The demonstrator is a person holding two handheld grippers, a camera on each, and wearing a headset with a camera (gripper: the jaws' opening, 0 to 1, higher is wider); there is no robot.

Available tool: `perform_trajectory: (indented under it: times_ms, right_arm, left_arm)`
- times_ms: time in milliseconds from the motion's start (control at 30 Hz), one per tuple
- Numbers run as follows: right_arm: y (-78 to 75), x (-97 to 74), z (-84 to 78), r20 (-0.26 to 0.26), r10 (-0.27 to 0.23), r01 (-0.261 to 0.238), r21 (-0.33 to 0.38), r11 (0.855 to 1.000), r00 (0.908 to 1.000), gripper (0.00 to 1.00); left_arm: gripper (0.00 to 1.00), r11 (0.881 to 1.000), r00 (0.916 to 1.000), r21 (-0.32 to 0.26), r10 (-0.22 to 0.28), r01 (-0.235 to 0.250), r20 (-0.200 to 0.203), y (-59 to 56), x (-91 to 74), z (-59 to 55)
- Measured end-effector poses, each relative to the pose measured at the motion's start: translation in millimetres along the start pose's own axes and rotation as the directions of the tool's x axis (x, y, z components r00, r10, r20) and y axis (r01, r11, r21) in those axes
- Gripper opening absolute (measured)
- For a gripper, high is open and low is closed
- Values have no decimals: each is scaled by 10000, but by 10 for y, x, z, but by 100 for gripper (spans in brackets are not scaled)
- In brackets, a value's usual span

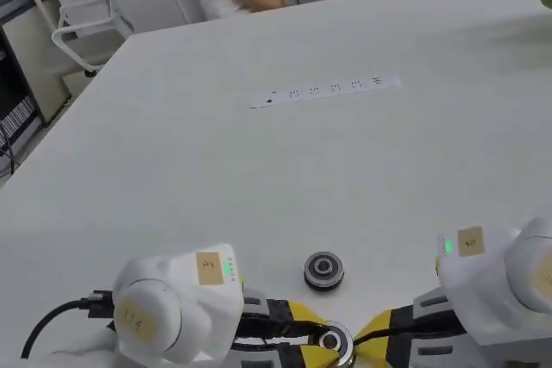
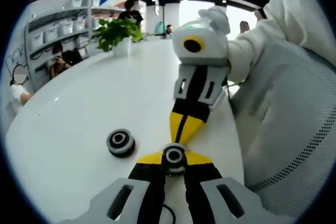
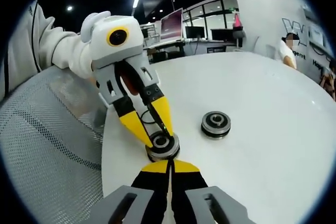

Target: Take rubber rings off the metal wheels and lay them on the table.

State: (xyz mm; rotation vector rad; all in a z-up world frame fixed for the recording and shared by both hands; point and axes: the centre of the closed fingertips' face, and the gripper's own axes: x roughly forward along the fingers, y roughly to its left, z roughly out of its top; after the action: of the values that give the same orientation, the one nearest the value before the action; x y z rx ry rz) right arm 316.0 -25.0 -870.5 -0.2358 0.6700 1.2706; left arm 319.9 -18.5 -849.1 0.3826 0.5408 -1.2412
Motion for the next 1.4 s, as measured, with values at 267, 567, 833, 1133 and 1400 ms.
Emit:
perform_trajectory:
  times_ms: [267,567,833,1133,1400]
  right_arm:
    - [-48,-21,33,892,123,-381,2932,9553,9959,0]
    - [-69,-86,136,2300,475,-1596,4987,8520,9720,0]
    - [-47,-90,147,2318,571,-1731,5190,8371,9711,0]
    - [71,-84,253,2436,757,-1929,5041,8418,9669,0]
    - [94,-73,254,2463,992,-2132,4955,8420,9641,0]
  left_arm:
    - [13,9999,10000,106,20,-21,85,-3,-2,0]
    - [13,9999,9999,137,2,-4,130,-5,-2,-1]
    - [12,9994,9999,334,-22,19,114,-10,-4,-9]
    - [12,9991,9999,415,-45,40,101,-11,-5,-8]
    - [12,9990,9999,456,-43,38,102,-9,-6,-9]
